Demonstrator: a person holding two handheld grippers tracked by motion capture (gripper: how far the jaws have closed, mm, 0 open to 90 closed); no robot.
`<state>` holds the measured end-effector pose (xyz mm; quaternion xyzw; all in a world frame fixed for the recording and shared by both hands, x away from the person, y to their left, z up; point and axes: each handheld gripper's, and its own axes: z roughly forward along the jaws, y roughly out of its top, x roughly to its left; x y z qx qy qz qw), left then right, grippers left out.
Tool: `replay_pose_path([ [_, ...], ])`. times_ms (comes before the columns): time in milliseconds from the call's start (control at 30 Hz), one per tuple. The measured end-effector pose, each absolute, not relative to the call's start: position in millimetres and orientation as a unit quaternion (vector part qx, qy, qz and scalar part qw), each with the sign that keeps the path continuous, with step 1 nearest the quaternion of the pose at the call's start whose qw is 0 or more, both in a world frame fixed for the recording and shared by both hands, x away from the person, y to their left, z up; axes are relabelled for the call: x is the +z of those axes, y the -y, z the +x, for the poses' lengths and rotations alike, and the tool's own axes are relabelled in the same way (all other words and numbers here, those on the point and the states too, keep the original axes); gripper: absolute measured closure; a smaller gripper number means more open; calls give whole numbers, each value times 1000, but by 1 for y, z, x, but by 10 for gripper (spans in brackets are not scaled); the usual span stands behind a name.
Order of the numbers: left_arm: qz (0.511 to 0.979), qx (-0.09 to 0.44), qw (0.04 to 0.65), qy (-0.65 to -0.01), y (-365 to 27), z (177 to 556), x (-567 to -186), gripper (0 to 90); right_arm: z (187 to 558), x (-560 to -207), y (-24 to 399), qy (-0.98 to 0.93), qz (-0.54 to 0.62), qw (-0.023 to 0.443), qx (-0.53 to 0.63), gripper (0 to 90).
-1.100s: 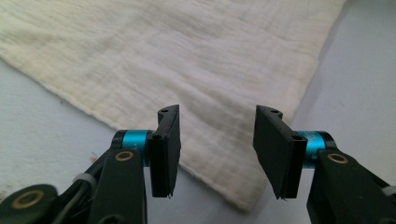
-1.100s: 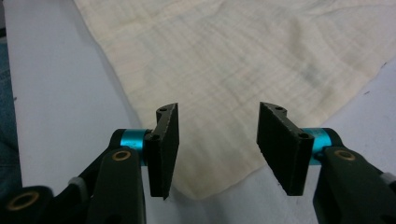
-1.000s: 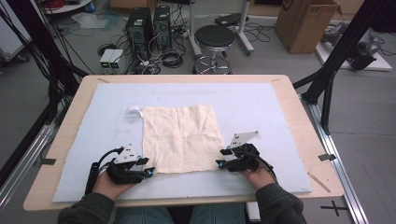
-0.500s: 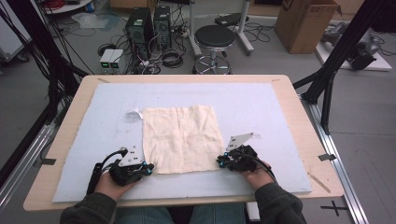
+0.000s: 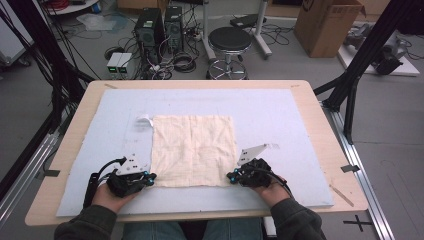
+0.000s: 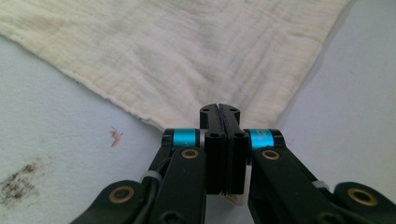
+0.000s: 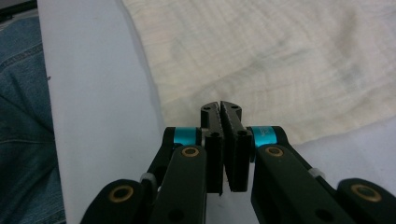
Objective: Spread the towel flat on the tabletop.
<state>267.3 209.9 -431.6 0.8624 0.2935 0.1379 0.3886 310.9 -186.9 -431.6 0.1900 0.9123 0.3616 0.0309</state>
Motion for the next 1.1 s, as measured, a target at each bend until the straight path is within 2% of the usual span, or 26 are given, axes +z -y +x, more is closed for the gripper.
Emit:
replay_pose_path([
  [433, 866, 134, 381, -294, -213, 262, -434, 877, 306, -433, 188, -914, 187, 27, 360, 877],
  [667, 861, 134, 391, -296, -213, 262, -429, 705, 308, -430, 190, -904, 196, 23, 379, 731],
  [867, 851, 139, 402, -308, -218, 263, -425, 622, 312, -425, 193, -895, 204, 22, 396, 639],
  [1100, 837, 143, 416, -326, -225, 268, -422, 578, 320, -420, 198, -883, 221, 28, 413, 528],
])
